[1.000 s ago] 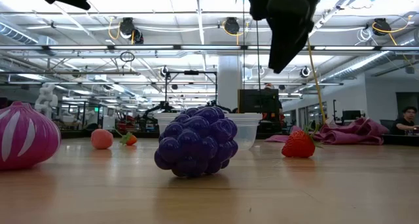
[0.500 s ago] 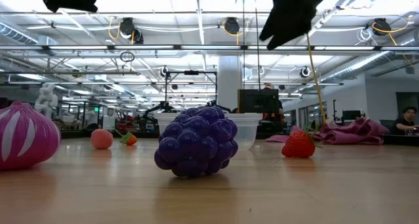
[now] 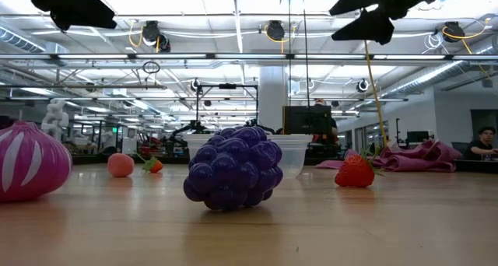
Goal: Pick and placing Produce into tupperware
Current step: Put the top red strawberry into the transparent container
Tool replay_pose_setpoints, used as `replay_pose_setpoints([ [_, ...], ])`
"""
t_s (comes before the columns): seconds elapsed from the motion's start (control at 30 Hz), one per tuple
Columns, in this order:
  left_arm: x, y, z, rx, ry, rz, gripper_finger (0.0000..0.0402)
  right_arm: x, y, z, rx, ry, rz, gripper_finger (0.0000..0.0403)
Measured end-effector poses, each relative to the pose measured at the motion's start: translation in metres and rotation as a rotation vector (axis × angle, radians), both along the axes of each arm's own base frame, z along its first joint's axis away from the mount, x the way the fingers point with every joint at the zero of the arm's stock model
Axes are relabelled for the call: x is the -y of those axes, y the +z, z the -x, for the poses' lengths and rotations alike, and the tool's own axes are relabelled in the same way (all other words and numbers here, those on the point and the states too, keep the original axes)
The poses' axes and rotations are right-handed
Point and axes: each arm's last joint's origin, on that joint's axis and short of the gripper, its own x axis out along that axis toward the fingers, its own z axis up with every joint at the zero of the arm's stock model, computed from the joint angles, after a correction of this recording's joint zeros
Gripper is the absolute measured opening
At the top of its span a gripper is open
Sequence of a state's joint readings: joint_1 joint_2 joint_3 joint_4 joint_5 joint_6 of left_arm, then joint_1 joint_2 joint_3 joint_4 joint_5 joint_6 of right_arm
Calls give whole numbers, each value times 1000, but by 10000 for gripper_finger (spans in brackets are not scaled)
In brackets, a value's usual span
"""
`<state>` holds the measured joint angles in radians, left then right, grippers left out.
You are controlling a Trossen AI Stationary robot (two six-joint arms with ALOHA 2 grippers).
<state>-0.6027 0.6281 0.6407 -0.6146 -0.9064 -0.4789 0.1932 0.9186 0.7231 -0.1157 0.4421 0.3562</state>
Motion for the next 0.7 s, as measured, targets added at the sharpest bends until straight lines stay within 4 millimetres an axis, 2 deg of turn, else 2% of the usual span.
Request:
replay_pose_setpoints([
  [0.7,1,1,-1,7,-11,1,170,-2,7,-4,84,32,62,317],
])
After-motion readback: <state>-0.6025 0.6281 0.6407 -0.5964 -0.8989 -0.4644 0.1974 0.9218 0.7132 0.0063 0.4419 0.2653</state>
